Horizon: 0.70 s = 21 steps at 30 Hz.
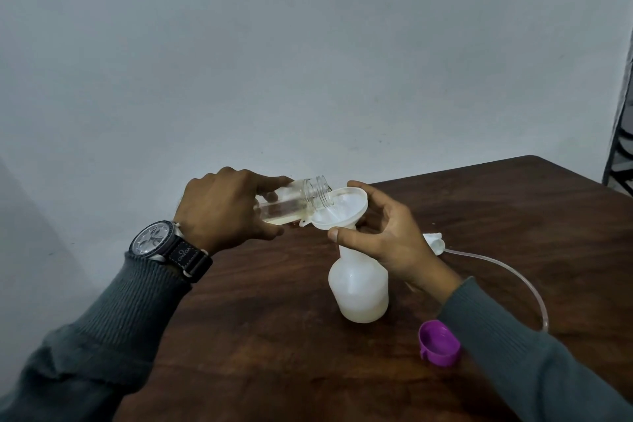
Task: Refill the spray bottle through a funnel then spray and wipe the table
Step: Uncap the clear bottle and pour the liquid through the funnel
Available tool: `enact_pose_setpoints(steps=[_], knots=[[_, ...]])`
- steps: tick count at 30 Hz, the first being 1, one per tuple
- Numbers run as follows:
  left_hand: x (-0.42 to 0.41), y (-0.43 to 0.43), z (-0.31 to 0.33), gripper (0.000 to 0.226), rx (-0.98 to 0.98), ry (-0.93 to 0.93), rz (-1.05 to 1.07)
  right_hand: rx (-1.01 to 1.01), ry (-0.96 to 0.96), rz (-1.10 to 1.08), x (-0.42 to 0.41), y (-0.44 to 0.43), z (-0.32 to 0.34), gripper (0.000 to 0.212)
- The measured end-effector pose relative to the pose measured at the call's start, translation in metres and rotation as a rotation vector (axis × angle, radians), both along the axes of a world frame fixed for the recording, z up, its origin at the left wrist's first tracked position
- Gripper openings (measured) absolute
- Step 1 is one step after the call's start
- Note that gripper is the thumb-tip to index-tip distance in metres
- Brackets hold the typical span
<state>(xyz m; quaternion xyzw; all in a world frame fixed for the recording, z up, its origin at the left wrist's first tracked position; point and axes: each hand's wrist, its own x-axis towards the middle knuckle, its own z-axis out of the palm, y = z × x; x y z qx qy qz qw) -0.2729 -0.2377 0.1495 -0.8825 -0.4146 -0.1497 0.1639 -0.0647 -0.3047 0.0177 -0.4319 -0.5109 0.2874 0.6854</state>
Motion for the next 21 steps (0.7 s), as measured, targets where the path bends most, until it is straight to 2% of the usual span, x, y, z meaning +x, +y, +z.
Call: enact_pose_setpoints(steps=[21], knots=[[0.0005, -0.0002, -0.0002, 0.068, 0.010, 0.003, -0.006, 0.006, -0.001, -0.014, -0.0001, 0.0021, -0.0011, 0.073]])
